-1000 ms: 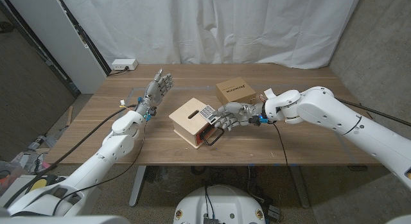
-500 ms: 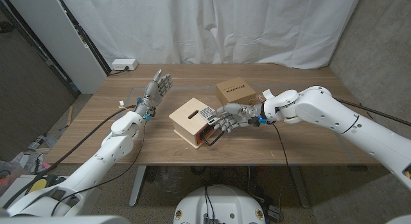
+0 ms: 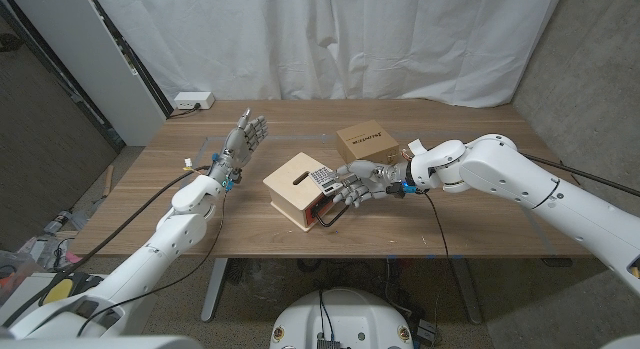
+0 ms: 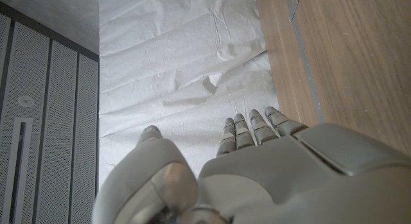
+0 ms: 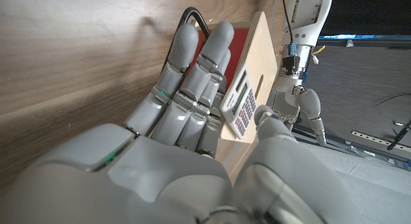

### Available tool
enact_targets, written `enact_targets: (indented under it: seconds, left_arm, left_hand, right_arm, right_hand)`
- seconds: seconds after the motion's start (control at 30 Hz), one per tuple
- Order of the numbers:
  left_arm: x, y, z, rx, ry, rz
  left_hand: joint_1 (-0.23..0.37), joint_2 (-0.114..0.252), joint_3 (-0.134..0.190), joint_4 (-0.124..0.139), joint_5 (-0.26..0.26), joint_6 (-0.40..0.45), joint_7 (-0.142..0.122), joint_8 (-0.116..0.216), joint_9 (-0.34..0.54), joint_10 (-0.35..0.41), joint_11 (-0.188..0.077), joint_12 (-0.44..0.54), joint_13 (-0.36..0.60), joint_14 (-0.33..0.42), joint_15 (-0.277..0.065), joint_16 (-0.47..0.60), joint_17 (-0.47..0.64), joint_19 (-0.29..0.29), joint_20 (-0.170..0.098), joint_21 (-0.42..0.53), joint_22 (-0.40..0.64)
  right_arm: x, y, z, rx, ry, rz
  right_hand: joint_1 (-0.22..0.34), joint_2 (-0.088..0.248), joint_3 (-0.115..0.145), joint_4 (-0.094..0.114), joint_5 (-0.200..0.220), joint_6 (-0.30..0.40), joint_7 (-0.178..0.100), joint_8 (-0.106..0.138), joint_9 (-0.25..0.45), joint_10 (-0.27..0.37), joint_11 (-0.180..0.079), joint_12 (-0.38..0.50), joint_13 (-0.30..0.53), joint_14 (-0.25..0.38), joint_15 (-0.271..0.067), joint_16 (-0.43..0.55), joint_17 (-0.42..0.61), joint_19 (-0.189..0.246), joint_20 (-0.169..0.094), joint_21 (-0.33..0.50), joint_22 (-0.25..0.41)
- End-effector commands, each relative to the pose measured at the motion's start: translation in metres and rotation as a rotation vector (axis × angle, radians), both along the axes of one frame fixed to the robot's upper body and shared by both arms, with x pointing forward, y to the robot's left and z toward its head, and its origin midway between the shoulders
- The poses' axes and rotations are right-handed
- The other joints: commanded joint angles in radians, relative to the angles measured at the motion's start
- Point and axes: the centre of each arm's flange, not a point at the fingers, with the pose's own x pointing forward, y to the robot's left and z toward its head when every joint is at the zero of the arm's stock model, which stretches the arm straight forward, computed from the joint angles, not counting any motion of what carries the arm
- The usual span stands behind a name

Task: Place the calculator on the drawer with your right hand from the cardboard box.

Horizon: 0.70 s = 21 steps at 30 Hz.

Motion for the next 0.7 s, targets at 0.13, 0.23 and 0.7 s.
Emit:
enact_targets:
  seconds: [0.13, 0.23, 0.7]
  left_arm:
    - [-0.0034, 0.0017, -0.003, -0.002, 0.004, 0.003]
    - [-0.0028, 0.0013, -0.0028, -0.002, 0.004, 0.001]
    - [-0.0018, 0.0008, -0.0007, 0.006, 0.006, 0.003]
  left_hand:
    - [0.004, 0.009, -0.006, 0.003, -0.002, 0.01, -0.001, -0.003, 0.006, 0.008, -0.001, -0.002, 0.003, 0.009, -0.001, -0.002, 0.006, 0.002, -0.006, -0.002, 0.002]
    - [0.005, 0.009, -0.007, 0.003, -0.003, 0.01, -0.001, -0.003, 0.006, 0.007, -0.002, -0.002, 0.003, 0.009, -0.001, -0.002, 0.006, 0.002, -0.006, -0.002, 0.002]
    - [0.006, 0.01, -0.009, 0.003, -0.004, 0.009, -0.001, -0.003, 0.006, 0.007, 0.002, -0.002, 0.003, 0.009, -0.001, -0.002, 0.006, 0.002, -0.005, -0.002, 0.002]
  right_arm:
    - [0.0015, 0.0008, -0.0035, -0.002, 0.009, 0.005]
    - [0.0022, 0.001, -0.0033, -0.001, 0.01, 0.002]
    - [0.003, -0.0081, -0.003, -0.006, -0.004, -0.028]
  right_hand:
    - [-0.015, -0.005, -0.001, 0.006, -0.007, -0.017, 0.004, -0.006, -0.001, -0.005, 0.004, 0.002, 0.003, -0.003, -0.002, 0.007, 0.002, 0.007, -0.037, -0.008, 0.002]
    - [-0.017, -0.005, 0.0, 0.007, -0.007, -0.022, 0.007, -0.007, -0.002, -0.005, 0.005, 0.001, 0.003, -0.003, -0.003, 0.007, 0.002, 0.009, -0.037, -0.007, 0.004]
    - [-0.025, -0.008, 0.003, 0.009, -0.007, -0.037, 0.011, -0.006, -0.006, -0.007, 0.007, 0.0, 0.002, -0.005, -0.003, 0.007, 0.001, 0.012, -0.037, -0.009, 0.005]
